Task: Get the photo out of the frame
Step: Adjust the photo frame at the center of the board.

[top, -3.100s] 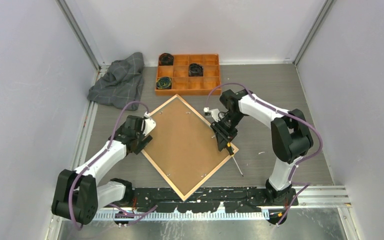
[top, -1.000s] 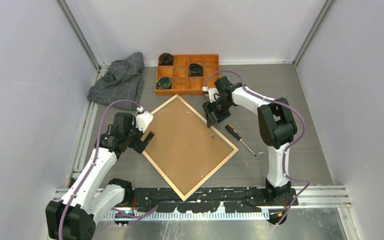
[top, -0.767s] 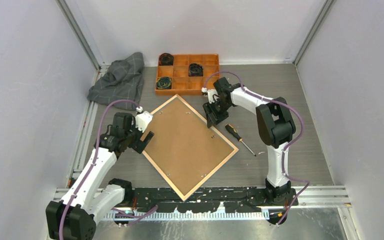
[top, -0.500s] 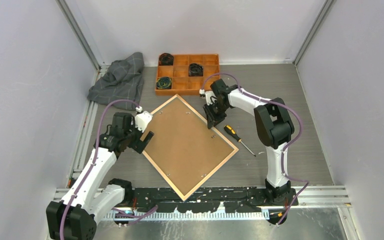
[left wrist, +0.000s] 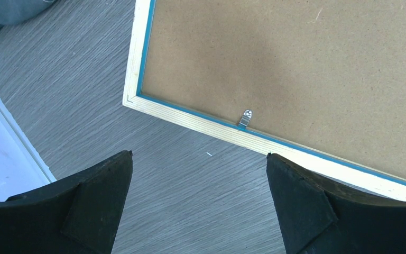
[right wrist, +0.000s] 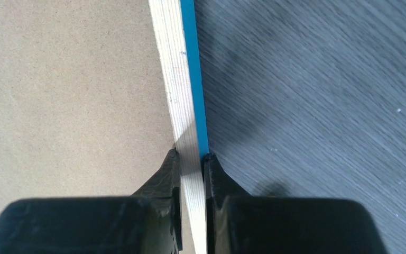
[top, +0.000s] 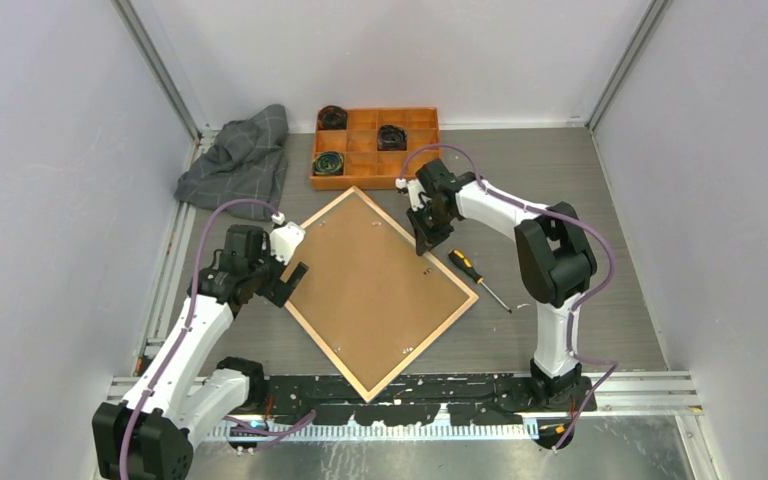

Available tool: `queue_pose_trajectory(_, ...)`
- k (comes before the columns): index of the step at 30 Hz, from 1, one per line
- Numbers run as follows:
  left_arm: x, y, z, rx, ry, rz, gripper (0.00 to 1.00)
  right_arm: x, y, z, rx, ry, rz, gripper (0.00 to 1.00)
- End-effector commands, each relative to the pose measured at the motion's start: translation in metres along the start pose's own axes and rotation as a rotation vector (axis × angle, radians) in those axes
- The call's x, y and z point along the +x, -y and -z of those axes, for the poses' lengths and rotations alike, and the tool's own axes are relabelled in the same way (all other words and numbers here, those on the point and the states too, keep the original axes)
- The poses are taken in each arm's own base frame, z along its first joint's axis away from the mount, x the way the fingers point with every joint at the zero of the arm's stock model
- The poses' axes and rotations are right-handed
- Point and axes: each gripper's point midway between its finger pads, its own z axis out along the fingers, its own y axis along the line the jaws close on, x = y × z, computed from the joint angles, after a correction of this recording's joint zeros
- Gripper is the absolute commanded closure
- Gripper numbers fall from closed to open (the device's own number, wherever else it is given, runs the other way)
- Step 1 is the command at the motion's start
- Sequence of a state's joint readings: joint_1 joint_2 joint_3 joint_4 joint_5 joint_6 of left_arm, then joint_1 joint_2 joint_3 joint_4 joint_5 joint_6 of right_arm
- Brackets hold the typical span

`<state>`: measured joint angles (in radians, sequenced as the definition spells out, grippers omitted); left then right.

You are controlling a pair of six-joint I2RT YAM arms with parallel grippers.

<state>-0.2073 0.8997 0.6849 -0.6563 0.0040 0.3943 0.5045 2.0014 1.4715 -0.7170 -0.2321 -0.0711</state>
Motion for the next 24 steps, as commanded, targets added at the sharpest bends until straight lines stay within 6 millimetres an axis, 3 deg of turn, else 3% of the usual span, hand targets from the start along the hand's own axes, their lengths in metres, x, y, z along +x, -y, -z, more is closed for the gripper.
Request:
queue_pose_trajectory(1, -0.003, -0.002, 0.002, -0.01, 0.021, 0.02, 0.01, 0.023, -0.009, 0.048, 0.03, -0.022, -0.149, 0.99)
queue_pose_trajectory(6, 0.0, -0.012, -0.002, -0.056, -0.013, 0.007, 0.01, 0.042, -0.014, 0.054, 0.015, -0.036, -0.16, 0.99)
queue_pose_trajectory(13, 0.002, -0.012, -0.009, -0.048, -0.036, -0.017, 0.01, 0.076, -0.01, 0.03, 0.014, -0.147, -0.162, 0.99)
queue_pose_trajectory(19, 0.009, -0.028, -0.026, -0.108, -0.093, -0.095, 0.02, 0.088, -0.006, 0.028, 0.027, -0.166, -0.159, 0.99)
queue_pose_trajectory(24, 0.016, -0.039, -0.042, -0.147, -0.159, -0.149, 0.03, 0.097, -0.018, 0.022, -0.054, -0.223, -0.159, 0.99)
